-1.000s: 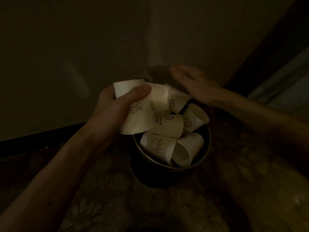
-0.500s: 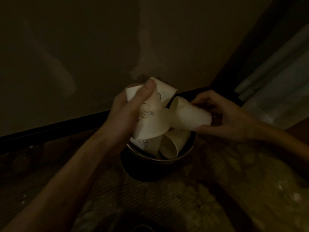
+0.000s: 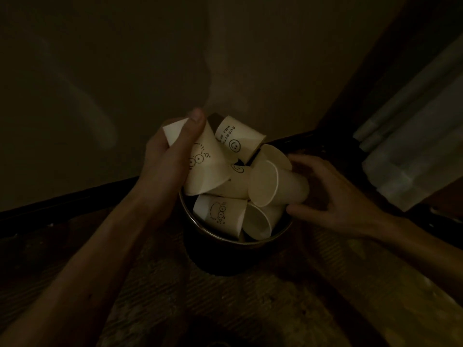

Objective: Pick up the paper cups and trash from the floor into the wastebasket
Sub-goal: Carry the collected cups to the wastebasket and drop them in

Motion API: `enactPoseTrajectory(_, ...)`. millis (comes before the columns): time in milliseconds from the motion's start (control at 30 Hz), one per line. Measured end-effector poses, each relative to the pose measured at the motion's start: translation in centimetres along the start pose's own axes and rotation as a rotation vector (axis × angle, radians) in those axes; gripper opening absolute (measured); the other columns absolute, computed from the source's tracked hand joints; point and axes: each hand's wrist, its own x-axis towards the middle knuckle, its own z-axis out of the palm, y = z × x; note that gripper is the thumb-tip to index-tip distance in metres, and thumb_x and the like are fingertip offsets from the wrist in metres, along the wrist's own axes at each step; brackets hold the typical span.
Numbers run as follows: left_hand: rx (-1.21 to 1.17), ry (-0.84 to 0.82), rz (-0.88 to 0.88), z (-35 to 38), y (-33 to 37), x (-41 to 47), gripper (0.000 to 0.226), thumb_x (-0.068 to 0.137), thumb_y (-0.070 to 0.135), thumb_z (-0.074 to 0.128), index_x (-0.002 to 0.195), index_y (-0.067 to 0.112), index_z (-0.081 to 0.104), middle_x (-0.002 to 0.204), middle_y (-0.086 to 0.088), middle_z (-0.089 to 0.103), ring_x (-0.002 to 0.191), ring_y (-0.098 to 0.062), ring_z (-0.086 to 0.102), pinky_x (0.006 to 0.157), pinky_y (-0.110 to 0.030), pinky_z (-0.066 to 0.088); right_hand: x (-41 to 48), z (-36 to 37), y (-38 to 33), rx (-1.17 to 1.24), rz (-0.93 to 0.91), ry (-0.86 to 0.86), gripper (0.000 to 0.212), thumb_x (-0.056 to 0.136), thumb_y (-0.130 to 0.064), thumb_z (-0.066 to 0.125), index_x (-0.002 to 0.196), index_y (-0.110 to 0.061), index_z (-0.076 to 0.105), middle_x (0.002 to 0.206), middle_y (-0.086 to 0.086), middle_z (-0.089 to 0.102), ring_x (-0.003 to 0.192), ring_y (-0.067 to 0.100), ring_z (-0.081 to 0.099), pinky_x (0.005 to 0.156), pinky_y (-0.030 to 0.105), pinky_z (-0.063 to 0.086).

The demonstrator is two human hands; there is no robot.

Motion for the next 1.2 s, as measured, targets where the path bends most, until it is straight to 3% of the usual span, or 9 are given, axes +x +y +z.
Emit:
enactPoseTrajectory(100,-0.025,0.061,0.068,0.5,0.4,1.0,0.068,0.069,0.067,0.07,0.12,0.023,0.056,0.116,-0.003,0.067,0.101,-0.014,0.07,0.081,-0.034,0.058,2.0,-0.9,-1.9,0.024,-0.026,0.107,0.053,0.078,-0.068,0.055,0.126,-0.059,0.034,0.122,-0.053,0.033,0.121,-0.02,0.033,0.093,0.01,0.031)
enactPoseTrajectory(267,0.002,0.01,0.196,0.9,0.3,2.4,0.049,0.08,0.041,0.073,0.121,0.023,0.051,0.121,-0.005,0.064,0.104,-0.018,0.07,0.079,-0.035,0.06,8.6,-1.0,-5.9,0.21,-0.087,0.116,0.052,0.087,-0.047,0.067,0.133,-0.037,0.046,0.118,-0.024,0.053,0.11,-0.014,0.052,0.08,0.005,0.044)
enactPoseTrajectory(367,0.075,-0.004,0.115,-0.1,-0.6,3.1,0.053,0.077,0.042,0.07,0.122,0.019,0.055,0.121,-0.002,0.065,0.105,-0.015,0.069,0.08,-0.031,0.059,10.8,-0.2,-6.0,0.103,-0.055,0.029,0.055,0.089,-0.03,0.07,0.14,-0.023,0.048,0.112,-0.02,0.049,0.094,-0.012,0.053,0.071,0.003,0.046)
enactPoseTrajectory(467,0.227,-0.027,0.066,-1.4,-1.7,3.8,0.045,0.078,0.045,0.069,0.116,0.024,0.059,0.111,0.005,0.068,0.095,-0.003,0.069,0.07,-0.018,0.057,11.3,0.5,-5.4,-0.018,-0.07,0.045,0.056,0.087,-0.03,0.073,0.137,-0.018,0.052,0.106,-0.013,0.054,0.082,-0.012,0.051,0.065,-0.001,0.041)
enactPoseTrajectory(567,0.354,-0.103,0.055,-2.4,-2.6,4.2,0.031,0.088,0.036,0.067,0.116,0.023,0.062,0.108,0.008,0.067,0.095,0.001,0.067,0.067,-0.012,0.053,11.3,0.8,-5.3,-0.103,-0.063,0.037,0.052,0.084,-0.033,0.075,0.13,-0.018,0.057,0.088,-0.024,0.05,0.073,-0.013,0.048,0.062,-0.004,0.037)
enactPoseTrajectory(667,0.452,-0.121,0.095,-2.3,-3.2,4.3,0.034,0.089,0.037,0.067,0.119,0.026,0.058,0.109,0.012,0.064,0.093,0.003,0.066,0.069,-0.014,0.055,11.0,0.5,-5.1,-0.139,-0.046,0.013,0.045,0.082,-0.038,0.075,0.122,-0.024,0.057,0.086,-0.026,0.047,0.077,-0.011,0.05,0.059,0.001,0.04)
enactPoseTrajectory(833,0.616,-0.187,0.186,-2.1,-2.8,4.3,0.05,0.09,0.039,0.067,0.136,0.029,0.049,0.109,0.024,0.056,0.095,0.017,0.058,0.069,-0.008,0.051,10.1,-0.1,-4.7,-0.154,-0.032,-0.033,0.037,0.083,-0.043,0.069,0.114,-0.028,0.054,0.088,-0.006,0.055,0.083,0.008,0.054,0.061,0.025,0.041)
enactPoseTrajectory(1067,0.606,-0.219,0.136,-2.9,-1.9,3.9,0.072,0.084,0.051,0.071,0.147,0.034,0.04,0.136,0.012,0.056,0.12,-0.007,0.057,0.097,-0.036,0.054,9.5,-0.5,-5.8,-0.127,-0.013,0.009,0.044,0.079,-0.056,0.061,0.116,-0.04,0.043,0.09,-0.015,0.046,0.084,0.002,0.047,0.061,0.024,0.034)
enactPoseTrajectory(1200,0.66,-0.181,0.13,-3.7,-1.1,3.5,0.062,0.086,0.056,0.065,0.141,0.037,0.043,0.111,0.028,0.054,0.098,0.009,0.053,0.076,-0.011,0.045,9.3,-0.6,-7.1,-0.151,0.01,0.034,0.038,0.083,-0.05,0.063,0.113,-0.034,0.047,0.1,-0.012,0.048,0.096,0.011,0.05,0.071,0.029,0.044)
